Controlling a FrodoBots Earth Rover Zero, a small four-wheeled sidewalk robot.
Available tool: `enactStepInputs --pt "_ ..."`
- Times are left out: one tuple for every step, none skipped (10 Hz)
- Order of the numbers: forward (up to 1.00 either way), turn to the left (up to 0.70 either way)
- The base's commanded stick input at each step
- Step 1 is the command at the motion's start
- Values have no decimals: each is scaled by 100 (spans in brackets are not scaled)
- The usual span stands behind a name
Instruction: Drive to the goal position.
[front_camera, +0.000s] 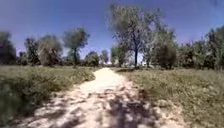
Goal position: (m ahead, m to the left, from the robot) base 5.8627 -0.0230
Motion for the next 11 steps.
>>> enactStepInputs --pt "85 0" --pt "85 0" --pt "85 0" --pt "85 0" --pt "85 0" --pt "85 0" --pt "85 0" --pt "85 0" --pt "85 0" --pt "85 0" --pt "85 0"
